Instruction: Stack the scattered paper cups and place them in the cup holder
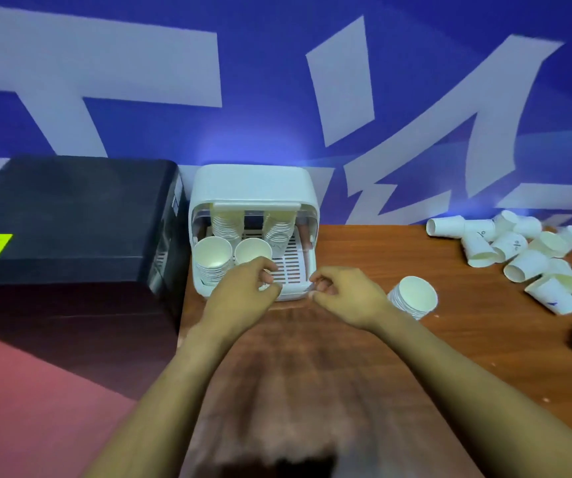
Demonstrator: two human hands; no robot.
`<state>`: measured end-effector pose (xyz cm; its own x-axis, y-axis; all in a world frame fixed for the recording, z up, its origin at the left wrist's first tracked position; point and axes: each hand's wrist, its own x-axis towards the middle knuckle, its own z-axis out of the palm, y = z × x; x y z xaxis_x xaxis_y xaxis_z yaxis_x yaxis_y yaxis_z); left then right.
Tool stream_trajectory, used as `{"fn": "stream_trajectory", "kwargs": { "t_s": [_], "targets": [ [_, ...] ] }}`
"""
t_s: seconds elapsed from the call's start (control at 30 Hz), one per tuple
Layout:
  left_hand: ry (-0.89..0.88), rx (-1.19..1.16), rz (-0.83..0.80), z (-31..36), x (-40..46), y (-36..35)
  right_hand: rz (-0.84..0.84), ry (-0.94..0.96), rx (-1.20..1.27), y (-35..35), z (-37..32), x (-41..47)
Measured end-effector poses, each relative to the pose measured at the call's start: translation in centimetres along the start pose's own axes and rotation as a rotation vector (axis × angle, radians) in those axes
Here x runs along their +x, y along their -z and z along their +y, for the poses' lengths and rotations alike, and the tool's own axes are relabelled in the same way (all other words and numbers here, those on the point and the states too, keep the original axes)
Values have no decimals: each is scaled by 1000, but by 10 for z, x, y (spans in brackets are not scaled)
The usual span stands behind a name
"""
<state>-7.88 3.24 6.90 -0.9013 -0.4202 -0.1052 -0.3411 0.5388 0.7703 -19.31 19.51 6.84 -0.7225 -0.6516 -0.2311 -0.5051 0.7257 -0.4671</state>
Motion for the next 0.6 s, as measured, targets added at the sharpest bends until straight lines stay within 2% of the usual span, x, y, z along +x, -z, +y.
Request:
{"fn": "stream_trajectory", "kwargs": {
  "t_s": [0.13,0.23,0.37,0.6],
  "targets": [
    [5,42,-137,32,-16,-25,54,20,114,20,34,-29],
    [-15,72,-153,63,-27,-57,63,32,150,34,72,-57],
    [-53,84,-146,116,-41,-123,63,15,146,63,146,-99],
    [-75,118,-252,201,-59,-251,55,-95,159,110,283,-172]
  ]
}}
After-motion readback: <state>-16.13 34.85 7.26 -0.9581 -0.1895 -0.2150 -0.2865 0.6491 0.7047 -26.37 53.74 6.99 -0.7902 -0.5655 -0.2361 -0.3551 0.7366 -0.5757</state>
